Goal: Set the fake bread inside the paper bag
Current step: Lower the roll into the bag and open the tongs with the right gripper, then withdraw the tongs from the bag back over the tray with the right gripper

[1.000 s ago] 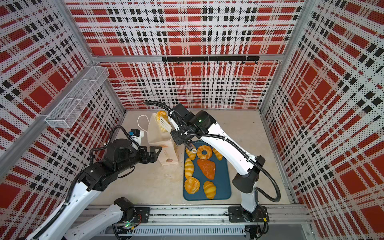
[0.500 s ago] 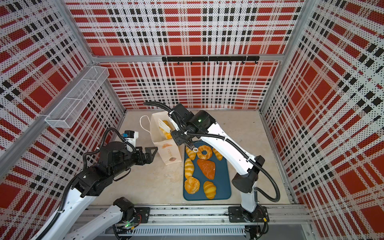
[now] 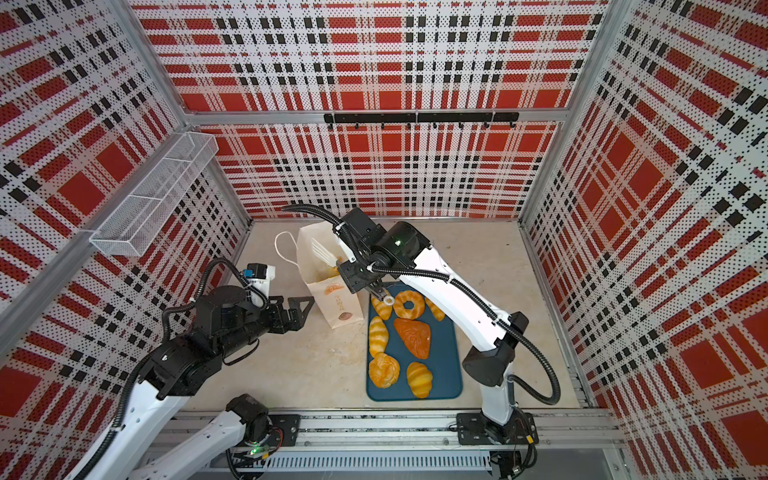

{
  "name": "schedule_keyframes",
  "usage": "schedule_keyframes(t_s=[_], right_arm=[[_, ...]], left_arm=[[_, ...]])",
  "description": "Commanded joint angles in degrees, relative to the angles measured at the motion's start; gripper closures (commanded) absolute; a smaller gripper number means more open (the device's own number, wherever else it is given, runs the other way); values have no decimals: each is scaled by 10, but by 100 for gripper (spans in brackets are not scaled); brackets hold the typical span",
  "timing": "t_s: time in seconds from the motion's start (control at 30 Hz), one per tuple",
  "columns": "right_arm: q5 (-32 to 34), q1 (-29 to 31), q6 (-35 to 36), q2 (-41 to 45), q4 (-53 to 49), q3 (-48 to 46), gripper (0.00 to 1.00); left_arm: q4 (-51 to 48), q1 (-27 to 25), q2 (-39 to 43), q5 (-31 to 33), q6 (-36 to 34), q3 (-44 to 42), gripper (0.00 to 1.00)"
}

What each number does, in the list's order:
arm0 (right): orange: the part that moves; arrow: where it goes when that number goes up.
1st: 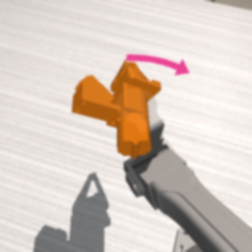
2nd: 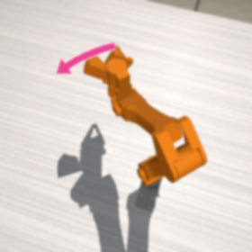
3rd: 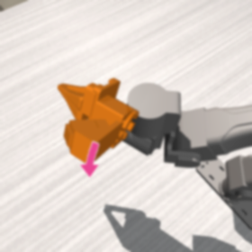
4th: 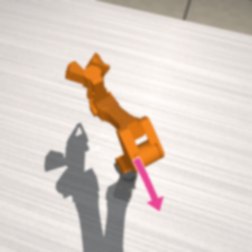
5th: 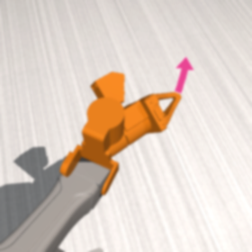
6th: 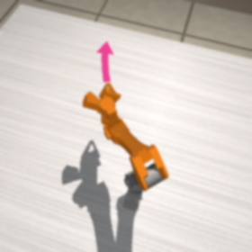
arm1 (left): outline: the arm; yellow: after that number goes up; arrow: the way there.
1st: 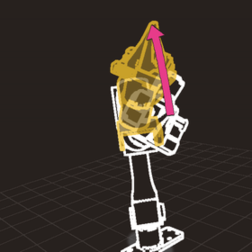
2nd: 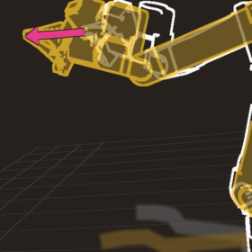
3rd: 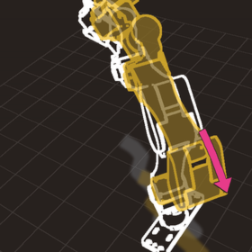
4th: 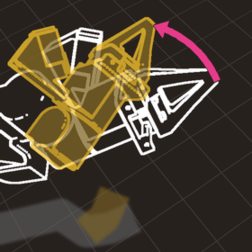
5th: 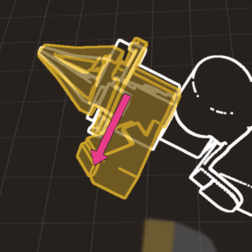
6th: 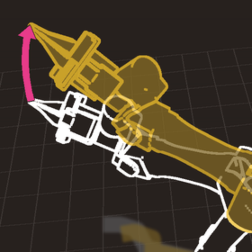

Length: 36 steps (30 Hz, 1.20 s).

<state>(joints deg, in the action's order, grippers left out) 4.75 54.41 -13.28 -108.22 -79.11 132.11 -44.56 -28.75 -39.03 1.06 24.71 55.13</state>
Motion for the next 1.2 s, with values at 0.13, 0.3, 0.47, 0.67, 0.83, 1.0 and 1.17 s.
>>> schedule_keyframes(t_s=[0.13,0.3,0.47,0.67,0.83,1.0,1.17], right_arm=[[38,19,-19,59,12,-14,44],[73,33,-44,109,8,-62,44],[113,59,-86,148,-21,-112,44],[148,78,-182,240,-34,-267,46],[167,110,-299,329,-59,-407,46],[171,175,-426,366,-113,-492,45],[158,246,-538,384,-121,-561,46]], left_arm=[[-16,-5,45,8,16,-31,1],[-22,-25,52,12,17,-43,1],[-23,-67,53,48,17,-49,1],[-23,-134,51,105,23,-64,1],[-23,-176,55,141,39,-80,1],[-22,-206,53,164,45,-94,1],[-22,-222,52,170,46,-106,0]])
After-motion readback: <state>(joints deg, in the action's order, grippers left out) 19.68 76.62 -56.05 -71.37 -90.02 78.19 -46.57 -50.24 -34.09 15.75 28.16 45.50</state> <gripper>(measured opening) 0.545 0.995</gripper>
